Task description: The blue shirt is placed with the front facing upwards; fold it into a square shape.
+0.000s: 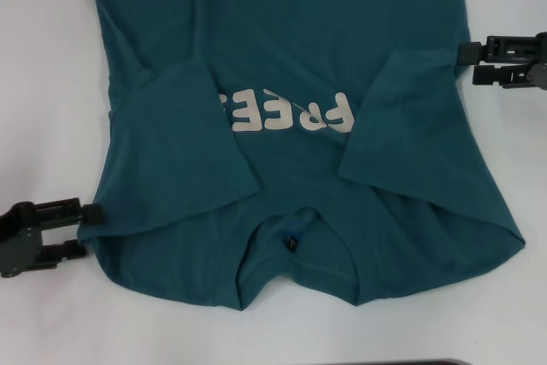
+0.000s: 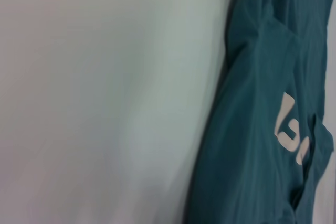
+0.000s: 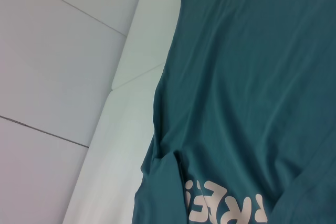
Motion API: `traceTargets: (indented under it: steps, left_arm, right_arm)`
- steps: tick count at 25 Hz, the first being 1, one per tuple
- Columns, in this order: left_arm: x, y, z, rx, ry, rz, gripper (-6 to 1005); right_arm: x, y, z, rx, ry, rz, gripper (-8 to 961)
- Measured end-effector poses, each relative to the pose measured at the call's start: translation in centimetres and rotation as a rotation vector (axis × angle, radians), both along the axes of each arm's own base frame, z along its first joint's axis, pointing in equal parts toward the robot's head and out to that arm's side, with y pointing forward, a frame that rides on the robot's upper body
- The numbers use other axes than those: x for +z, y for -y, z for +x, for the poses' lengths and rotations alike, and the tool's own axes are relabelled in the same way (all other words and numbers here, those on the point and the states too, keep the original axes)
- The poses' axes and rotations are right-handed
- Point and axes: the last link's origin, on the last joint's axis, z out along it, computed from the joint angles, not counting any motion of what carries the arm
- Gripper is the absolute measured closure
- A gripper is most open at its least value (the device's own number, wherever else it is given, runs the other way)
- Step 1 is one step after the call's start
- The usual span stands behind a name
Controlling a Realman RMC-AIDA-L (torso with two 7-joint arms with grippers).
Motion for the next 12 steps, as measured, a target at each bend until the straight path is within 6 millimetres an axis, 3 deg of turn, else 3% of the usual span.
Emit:
traceTargets:
  steps: [12]
  left_arm:
    - [-0.34,-0.78,0.32,-0.004,-0.013,0.014,203]
  right_arm:
    - [0.02,0.04,-0.02,0.001,-0.003,-0.001,35]
